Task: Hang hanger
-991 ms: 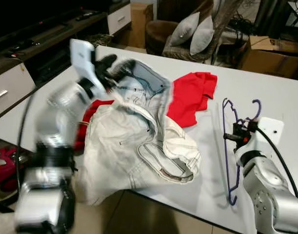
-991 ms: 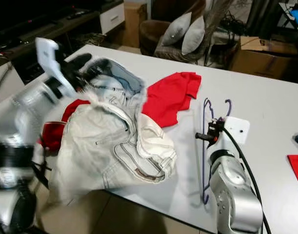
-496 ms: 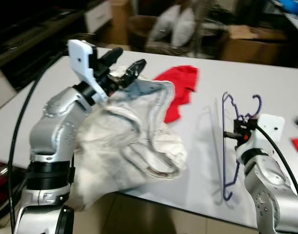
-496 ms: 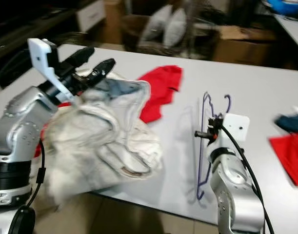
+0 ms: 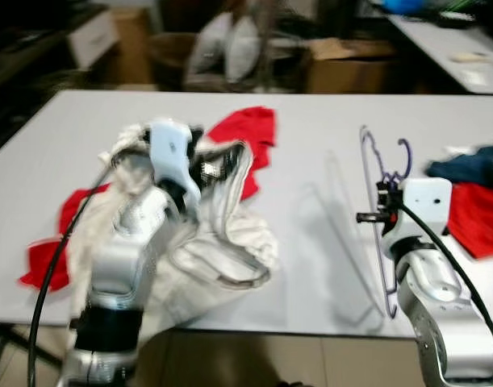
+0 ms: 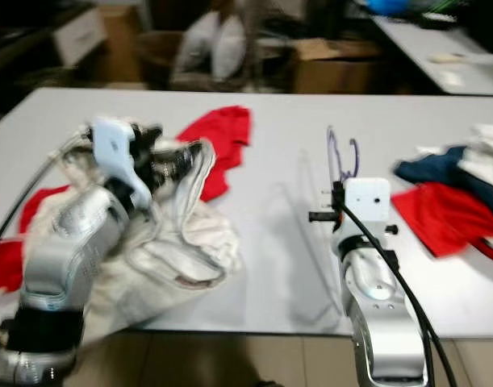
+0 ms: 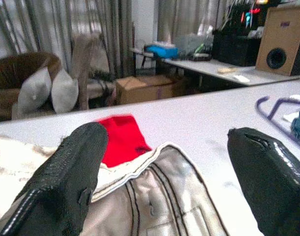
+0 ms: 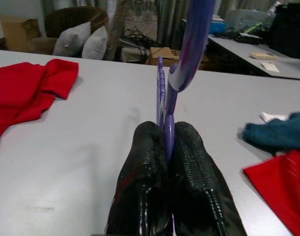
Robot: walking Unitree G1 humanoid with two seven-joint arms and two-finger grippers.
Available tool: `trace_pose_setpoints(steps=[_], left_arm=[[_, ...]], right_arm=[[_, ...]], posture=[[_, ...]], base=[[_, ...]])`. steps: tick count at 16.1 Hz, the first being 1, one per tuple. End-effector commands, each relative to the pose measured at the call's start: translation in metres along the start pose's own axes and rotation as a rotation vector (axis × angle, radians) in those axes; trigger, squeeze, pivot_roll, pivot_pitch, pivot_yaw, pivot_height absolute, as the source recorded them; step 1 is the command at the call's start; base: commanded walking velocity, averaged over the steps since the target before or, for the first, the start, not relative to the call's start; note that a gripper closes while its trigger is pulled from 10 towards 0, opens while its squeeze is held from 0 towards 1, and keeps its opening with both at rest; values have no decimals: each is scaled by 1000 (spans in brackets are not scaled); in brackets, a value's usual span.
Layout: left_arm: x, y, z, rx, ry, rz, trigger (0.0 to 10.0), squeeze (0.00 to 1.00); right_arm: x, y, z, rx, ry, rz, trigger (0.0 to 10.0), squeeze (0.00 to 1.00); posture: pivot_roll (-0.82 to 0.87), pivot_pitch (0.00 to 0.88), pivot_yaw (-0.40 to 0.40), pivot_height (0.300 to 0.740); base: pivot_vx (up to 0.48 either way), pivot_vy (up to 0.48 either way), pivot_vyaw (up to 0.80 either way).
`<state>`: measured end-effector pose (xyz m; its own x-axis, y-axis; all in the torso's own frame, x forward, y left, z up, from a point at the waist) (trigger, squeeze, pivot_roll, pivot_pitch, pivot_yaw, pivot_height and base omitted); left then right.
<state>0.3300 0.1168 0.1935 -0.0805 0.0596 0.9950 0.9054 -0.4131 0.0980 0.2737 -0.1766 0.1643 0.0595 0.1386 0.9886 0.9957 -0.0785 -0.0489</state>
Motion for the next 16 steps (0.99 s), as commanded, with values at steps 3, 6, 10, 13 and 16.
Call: trace_pose_setpoints(steps=[3,6,10,13,16], left_arm=[[-8,-13,12,115,89,32,10000,0],[-14,-22,16,151,142,89,10000,0],[-8,-21,9,125,186,81,10000,0],[-11,-16,-1,93,184,89,10000,0],[-15,-10,-13,47,154,102,10000,0]], right_arm=[[10,0,10,102,76,-34,10000,0],[8,9,17,139,112,-23,10000,0],[1,12,12,100,173,2,10000,0],[-2,9,8,74,173,11,10000,0],[-1,2,-3,29,161,10,10000,0]], posture=[[15,0,-11,740],[51,0,-44,740],[62,0,-48,740],[36,0,-38,740],[-14,0,3,740]], base=[[0,-423,0],[0,-423,0],[0,-423,0],[0,-417,0],[0,-419,0]])
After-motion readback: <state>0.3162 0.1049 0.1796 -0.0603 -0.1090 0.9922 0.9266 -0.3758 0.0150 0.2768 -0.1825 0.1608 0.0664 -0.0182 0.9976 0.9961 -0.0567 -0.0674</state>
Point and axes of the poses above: a point about 5 cm out from each wrist's last joint towards the gripper, its own y axis pointing out of the wrist towards the gripper, its own x axis along the axis of the wrist's last joint, z = x × y, the point moved 2 cm from there along y, pointing out of the wrist towards the gripper, and after that the axes turned 1 degree about -y, right-handed, at the moved point
